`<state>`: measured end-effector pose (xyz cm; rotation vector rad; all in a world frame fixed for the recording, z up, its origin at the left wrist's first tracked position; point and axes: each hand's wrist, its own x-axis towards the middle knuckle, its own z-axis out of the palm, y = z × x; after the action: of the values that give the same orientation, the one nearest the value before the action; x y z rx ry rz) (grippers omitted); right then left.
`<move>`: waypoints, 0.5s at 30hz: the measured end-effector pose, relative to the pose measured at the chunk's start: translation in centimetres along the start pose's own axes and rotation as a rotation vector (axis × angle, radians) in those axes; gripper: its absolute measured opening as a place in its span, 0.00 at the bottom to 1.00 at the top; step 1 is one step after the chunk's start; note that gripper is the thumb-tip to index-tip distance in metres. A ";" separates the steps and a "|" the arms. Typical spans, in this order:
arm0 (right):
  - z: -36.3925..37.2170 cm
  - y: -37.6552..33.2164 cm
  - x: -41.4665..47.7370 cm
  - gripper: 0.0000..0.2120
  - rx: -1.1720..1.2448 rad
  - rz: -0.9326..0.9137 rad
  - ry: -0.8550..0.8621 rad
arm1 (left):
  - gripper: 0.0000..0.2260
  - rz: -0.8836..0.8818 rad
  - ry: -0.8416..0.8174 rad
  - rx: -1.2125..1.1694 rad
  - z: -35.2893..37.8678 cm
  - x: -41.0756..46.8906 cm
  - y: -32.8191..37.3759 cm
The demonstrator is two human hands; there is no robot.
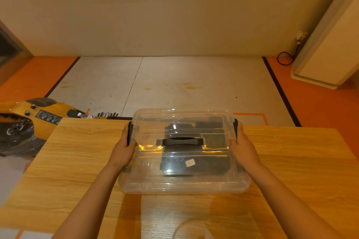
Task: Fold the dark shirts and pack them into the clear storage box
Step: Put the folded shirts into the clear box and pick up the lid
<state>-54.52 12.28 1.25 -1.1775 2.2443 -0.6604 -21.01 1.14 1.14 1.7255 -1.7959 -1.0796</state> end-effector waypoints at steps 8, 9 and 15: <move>-1.3 3.5 -3.6 0.30 -0.070 0.030 0.094 | 0.24 0.143 -0.044 0.001 2.7 -2.5 1.3; -1.4 3.8 -3.8 0.30 -0.066 0.024 0.097 | 0.24 0.150 -0.042 0.011 2.9 -2.5 1.2; -1.5 4.3 -3.3 0.32 -0.169 0.022 0.096 | 0.27 0.150 0.017 0.170 3.1 -1.7 -0.1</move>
<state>-56.41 17.52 0.33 -1.2220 2.4299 -0.5370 -23.08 3.53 -0.50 1.6568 -2.0210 -0.8710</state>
